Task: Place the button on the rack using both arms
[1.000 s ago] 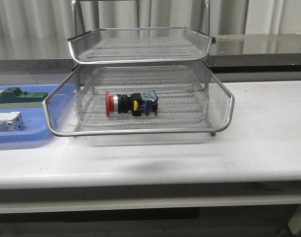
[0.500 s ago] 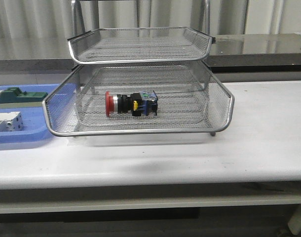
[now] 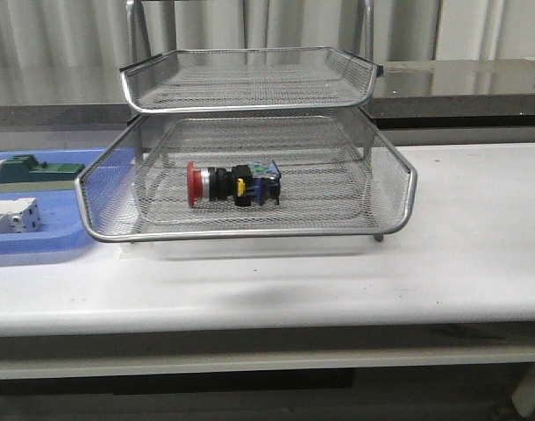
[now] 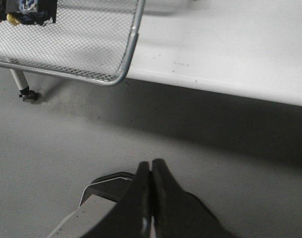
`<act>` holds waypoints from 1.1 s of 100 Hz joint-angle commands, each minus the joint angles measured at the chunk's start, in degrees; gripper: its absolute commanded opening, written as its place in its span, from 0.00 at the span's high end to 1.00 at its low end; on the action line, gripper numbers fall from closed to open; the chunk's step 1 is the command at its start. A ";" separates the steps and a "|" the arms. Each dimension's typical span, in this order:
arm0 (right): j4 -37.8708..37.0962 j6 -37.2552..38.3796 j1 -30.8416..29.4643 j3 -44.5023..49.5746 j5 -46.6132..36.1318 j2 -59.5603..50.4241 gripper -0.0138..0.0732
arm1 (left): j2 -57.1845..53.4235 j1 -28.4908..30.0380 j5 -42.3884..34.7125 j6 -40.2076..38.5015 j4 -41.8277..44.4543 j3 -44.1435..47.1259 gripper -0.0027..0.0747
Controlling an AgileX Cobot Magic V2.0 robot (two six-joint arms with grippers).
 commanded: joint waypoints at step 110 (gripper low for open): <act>-2.49 -1.14 26.09 -18.79 -15.85 36.70 0.92 | 0.42 0.16 -4.18 -0.46 -0.77 -1.60 0.96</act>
